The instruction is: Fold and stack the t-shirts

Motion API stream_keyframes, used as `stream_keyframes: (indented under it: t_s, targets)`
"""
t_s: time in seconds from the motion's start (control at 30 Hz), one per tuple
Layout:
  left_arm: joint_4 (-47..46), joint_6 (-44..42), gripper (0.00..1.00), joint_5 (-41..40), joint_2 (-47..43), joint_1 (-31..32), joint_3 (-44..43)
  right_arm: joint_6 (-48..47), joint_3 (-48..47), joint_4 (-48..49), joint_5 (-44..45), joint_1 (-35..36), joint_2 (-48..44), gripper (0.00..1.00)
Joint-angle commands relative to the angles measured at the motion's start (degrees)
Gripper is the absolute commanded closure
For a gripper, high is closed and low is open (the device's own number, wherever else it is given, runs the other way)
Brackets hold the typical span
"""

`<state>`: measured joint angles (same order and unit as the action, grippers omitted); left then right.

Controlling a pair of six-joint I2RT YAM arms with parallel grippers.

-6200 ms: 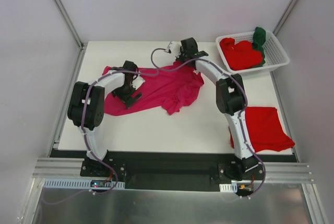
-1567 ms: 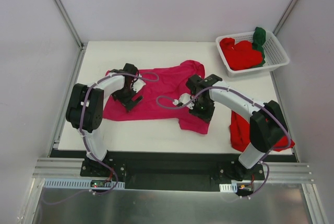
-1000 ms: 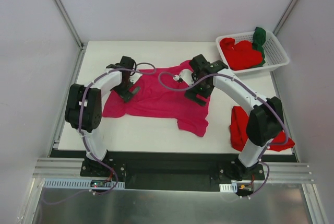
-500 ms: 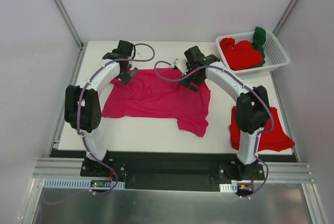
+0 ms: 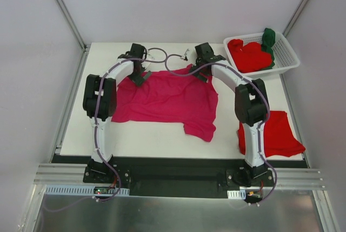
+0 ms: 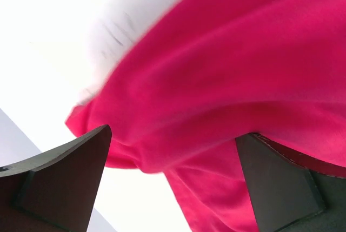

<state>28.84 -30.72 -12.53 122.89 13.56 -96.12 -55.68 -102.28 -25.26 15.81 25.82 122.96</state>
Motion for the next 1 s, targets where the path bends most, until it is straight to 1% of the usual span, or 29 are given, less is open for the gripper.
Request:
stream_keyframes:
  t_s: [0.0,0.17,0.33,0.4,0.5,0.53,0.67,0.77,0.97]
  targets:
    - [-4.22,-3.64,0.01,1.11,2.26,-1.26,-1.18,-4.00,-2.66,7.15,0.89,-0.07,2.11,0.08]
    - [-6.51,-7.06,0.01,-1.78,3.85,-1.26,-1.71,-2.68,-2.93,7.94,-3.15,0.01,4.22,0.10]
    - [-10.02,-8.74,0.01,-4.60,3.50,-1.26,-0.04,-3.56,-2.84,10.56,-3.07,0.81,6.77,0.09]
    - [-11.08,-9.79,0.01,-6.79,3.06,-1.26,0.84,-4.60,-3.10,12.06,-2.28,0.98,8.61,0.08]
    - [-14.16,-11.64,0.01,-8.82,2.09,-1.43,2.07,-5.23,-7.48,12.60,0.79,0.89,13.09,0.08]
    - [-15.55,-12.17,0.01,-9.95,2.00,-1.52,2.16,-6.27,-10.72,12.08,1.58,0.89,14.32,0.07]
    - [-16.71,-14.19,0.01,-11.63,1.56,-1.61,1.99,-9.70,-15.75,12.51,5.01,0.54,19.16,0.06]
    - [-17.50,-14.81,0.01,-12.86,1.30,-1.61,1.81,-12.34,-16.02,18.12,7.82,0.19,20.48,0.06]
    - [-21.54,-17.44,0.01,-16.63,2.18,-1.70,1.63,-17.61,-16.29,20.69,10.03,-0.60,21.19,0.06]
